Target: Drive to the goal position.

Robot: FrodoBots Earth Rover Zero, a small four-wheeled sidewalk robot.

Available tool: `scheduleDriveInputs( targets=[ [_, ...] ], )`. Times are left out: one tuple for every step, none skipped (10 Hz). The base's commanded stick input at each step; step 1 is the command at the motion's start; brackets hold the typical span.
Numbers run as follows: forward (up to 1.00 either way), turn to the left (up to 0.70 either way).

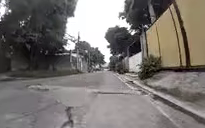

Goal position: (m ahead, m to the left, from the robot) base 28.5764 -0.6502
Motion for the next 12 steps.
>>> scheduleDriveInputs(
  targets=[
    [1.0,0.0],
    [1.0,0.0],
    [1.0,0.0],
    [1.0,0.0],
    [1.0,0.0],
    [1.0,0.0],
    [1.0,-0.14],
    [1.0,-0.39],
    [1.0,-0.4],
    [1.0,-0.37],
    [1.0,-0.19],
    [1.0,-0.01]
  ],
)
